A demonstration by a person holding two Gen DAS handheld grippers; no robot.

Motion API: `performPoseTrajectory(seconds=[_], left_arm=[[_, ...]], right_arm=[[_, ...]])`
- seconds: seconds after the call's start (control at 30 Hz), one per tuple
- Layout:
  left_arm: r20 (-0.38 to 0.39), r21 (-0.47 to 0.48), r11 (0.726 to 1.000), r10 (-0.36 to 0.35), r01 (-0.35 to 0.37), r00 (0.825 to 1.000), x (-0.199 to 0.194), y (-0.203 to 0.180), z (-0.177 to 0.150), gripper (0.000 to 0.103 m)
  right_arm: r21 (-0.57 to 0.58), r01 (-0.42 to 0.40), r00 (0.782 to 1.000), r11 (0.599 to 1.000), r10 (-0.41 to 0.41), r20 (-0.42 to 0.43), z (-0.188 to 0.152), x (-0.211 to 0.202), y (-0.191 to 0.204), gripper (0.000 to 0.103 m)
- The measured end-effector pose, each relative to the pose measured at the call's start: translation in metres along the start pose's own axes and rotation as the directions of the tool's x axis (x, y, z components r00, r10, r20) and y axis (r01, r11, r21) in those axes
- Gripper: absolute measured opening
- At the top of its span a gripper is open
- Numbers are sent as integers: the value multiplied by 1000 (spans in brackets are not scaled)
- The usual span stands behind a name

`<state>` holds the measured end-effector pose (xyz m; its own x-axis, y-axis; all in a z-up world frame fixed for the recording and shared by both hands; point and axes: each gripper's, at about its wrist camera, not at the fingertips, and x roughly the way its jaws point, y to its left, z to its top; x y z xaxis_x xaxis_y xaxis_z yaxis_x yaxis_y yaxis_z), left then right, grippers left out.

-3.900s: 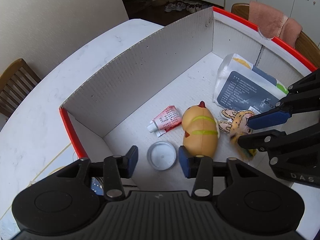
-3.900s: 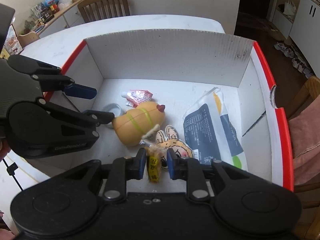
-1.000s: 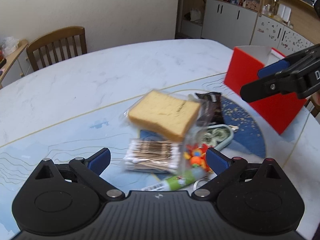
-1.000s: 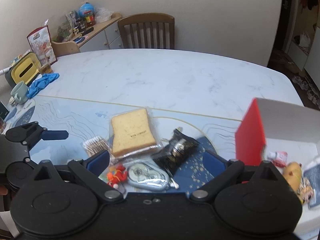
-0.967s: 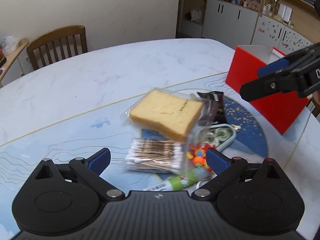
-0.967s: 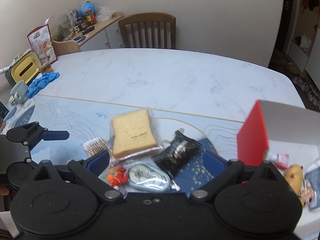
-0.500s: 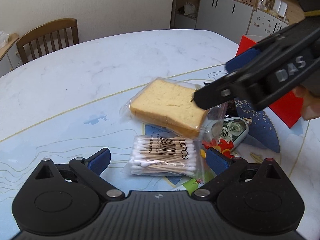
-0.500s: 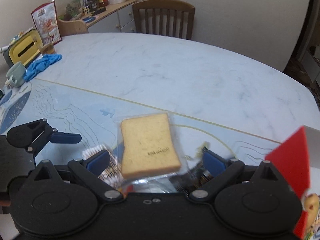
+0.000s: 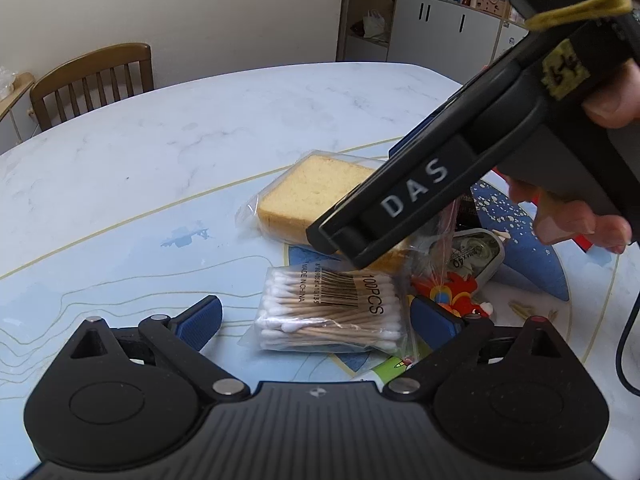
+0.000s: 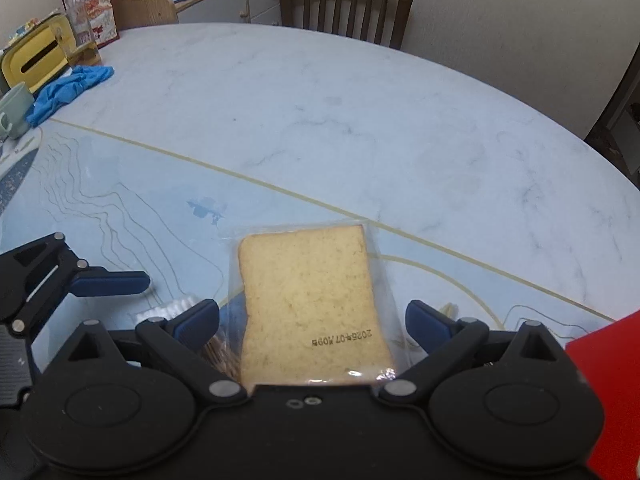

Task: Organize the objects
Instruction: 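Grasp the packaged bread slice with the right gripper while the left grasps the cotton swab pack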

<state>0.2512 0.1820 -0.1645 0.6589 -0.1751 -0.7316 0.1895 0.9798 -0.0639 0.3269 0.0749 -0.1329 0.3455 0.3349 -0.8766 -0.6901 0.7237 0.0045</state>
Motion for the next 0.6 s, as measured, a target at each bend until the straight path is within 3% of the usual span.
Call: performPoseTrajectory(seconds=[0.1, 0.27, 0.37, 0.6], left_arm=[[8, -8, 1000, -6, 6, 1000, 0, 1, 0, 97], [19, -1, 1000, -28, 28, 999, -1, 0, -1, 79], [24, 7, 1000, -26, 26, 999, -1, -3, -1, 74], [17, -10, 1000, -19, 20, 1000, -2, -5, 1, 70]], right_arm=[[5, 5, 1000, 1000, -5, -11, -1, 5, 0, 99], [-3, 0, 1000, 1000, -1, -14, -2, 7, 3, 92], [-2, 0, 1000, 1000, 0, -14, -1, 6, 2, 89], [15, 12, 1000, 1000, -12, -5, -2, 1, 2, 73]])
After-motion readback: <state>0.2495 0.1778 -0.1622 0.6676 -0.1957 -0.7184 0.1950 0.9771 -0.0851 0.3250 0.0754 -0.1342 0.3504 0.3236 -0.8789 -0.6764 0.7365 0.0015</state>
